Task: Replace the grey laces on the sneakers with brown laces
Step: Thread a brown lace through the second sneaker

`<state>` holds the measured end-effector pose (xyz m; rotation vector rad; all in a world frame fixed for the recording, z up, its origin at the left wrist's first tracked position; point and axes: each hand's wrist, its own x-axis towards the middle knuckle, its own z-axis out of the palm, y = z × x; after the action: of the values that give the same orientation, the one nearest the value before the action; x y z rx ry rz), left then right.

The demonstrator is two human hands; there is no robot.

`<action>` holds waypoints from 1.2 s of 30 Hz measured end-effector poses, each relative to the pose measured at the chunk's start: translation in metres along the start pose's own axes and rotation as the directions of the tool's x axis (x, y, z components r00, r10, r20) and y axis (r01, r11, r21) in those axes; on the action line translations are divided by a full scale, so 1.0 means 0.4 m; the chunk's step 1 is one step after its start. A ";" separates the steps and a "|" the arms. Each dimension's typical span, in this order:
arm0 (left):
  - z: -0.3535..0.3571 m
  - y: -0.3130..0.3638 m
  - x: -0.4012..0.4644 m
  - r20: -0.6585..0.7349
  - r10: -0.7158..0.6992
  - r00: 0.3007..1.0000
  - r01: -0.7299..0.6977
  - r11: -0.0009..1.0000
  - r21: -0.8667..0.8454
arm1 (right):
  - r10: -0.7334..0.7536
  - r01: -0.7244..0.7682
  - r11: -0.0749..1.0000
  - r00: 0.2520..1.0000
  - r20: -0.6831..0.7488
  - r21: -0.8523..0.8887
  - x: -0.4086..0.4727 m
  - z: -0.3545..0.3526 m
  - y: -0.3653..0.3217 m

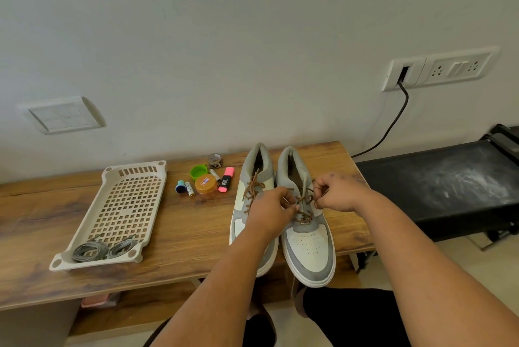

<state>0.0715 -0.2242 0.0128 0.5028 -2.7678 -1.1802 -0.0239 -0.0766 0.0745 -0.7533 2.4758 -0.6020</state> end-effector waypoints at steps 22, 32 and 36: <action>0.002 0.012 0.000 -0.035 0.004 0.999 -0.011 0.980 -0.201 | 0.050 -0.050 0.999 0.998 0.028 0.008 -0.009 -0.003 -0.001; -0.009 -0.001 -0.006 -0.012 0.113 0.994 -0.113 0.993 -0.037 | 0.050 -0.049 0.999 0.998 0.036 -0.018 -0.009 -0.004 -0.002; 0.006 0.010 -0.006 -0.074 0.170 0.983 -0.166 0.984 0.058 | 0.039 -0.038 0.999 0.999 0.036 -0.018 -0.007 -0.002 0.000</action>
<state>0.0722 -0.2189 0.0140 0.3053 -2.7174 -1.0313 -0.0221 -0.0746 0.0761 -0.7155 2.4596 -0.5483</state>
